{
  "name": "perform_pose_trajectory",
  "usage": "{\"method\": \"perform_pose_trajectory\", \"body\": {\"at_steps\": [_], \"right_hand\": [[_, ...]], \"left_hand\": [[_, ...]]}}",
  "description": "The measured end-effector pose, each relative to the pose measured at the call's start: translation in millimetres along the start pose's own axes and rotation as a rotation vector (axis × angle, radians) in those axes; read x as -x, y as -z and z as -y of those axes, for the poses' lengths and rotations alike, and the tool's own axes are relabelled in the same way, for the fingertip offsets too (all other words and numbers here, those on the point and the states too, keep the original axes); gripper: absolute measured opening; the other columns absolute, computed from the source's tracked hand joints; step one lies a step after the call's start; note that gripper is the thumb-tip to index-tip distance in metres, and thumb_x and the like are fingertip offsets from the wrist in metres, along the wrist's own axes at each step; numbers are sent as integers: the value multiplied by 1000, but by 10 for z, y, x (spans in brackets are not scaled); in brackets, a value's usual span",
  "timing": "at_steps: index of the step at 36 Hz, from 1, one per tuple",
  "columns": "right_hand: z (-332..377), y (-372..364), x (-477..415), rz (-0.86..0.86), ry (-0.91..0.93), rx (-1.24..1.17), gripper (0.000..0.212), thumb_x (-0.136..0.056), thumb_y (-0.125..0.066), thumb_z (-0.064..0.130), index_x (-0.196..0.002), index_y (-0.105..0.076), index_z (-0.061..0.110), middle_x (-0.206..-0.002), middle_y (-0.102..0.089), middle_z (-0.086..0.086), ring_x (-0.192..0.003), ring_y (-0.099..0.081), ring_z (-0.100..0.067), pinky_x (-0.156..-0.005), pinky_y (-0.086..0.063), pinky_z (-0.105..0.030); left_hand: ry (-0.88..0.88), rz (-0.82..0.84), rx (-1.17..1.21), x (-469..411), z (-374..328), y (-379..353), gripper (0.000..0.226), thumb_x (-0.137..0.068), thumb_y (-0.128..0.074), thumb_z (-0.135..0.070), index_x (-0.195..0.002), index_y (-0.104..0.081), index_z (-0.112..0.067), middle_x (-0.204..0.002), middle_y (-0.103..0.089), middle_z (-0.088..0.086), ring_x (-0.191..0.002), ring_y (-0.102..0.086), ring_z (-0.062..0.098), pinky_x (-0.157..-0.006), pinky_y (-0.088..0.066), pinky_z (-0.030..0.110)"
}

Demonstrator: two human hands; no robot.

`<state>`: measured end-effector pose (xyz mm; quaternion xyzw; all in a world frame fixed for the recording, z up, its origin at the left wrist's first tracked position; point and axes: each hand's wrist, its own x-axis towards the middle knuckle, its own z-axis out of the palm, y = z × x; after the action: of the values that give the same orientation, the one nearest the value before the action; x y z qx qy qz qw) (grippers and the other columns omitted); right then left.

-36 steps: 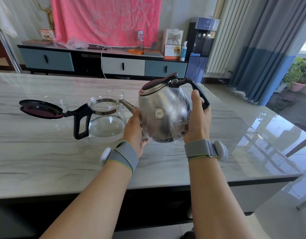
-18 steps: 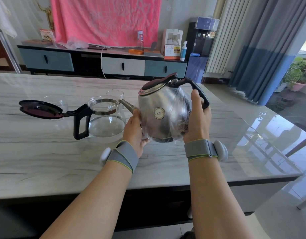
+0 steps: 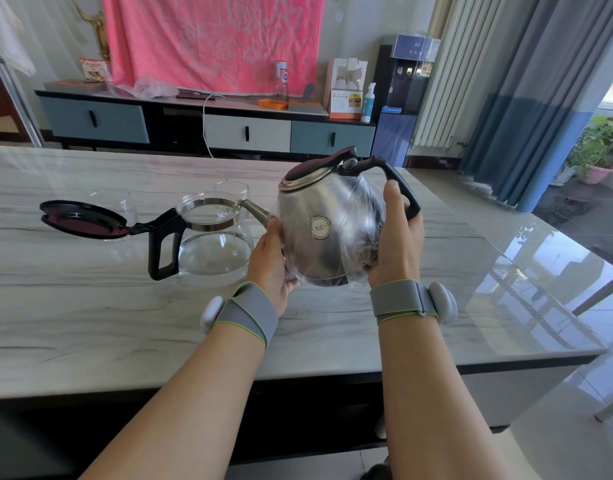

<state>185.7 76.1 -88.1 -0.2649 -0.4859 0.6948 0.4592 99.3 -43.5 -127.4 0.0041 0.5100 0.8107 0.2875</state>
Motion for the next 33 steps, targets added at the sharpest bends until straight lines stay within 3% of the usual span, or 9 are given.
{"method": "perform_pose_trajectory", "body": {"at_steps": [15, 18, 21, 33], "right_hand": [[20, -25, 42, 9, -14, 11, 20, -93, -73, 51, -92, -62, 34, -100, -65, 8, -103, -65, -19, -111, -52, -52], [26, -34, 51, 10, -16, 11, 25, -86, -74, 56, -93, -63, 35, -102, -66, 8, -111, -68, -25, -110, -53, -53], [20, -19, 36, 6, -7, 9, 20, -93, -74, 51, -94, -63, 35, -100, -65, 10, -100, -63, -15, -111, -52, -52], [14, -14, 31, 5, -10, 7, 19, -94, -73, 51, -94, -63, 35, -101, -65, 8, -99, -63, -15, -110, -53, -52]], "left_hand": [[-3, -16, -6, -5, 3, -1, 47, -98, -47, -62, -131, -60, -31, -131, -65, 0, -116, -62, 24, -104, -46, 59], [-3, -20, -5, -6, 1, -3, 45, -98, -47, -61, -129, -61, -31, -127, -67, -1, -113, -63, 23, -104, -46, 59], [-5, -17, -1, -12, -2, -9, 42, -99, -47, -61, -124, -63, -32, -115, -69, -3, -104, -65, 21, -102, -48, 57], [7, -7, 3, -41, 4, -4, 33, -99, -47, -60, -113, -63, -34, -111, -69, -5, -103, -65, 20, -103, -48, 57]]}}
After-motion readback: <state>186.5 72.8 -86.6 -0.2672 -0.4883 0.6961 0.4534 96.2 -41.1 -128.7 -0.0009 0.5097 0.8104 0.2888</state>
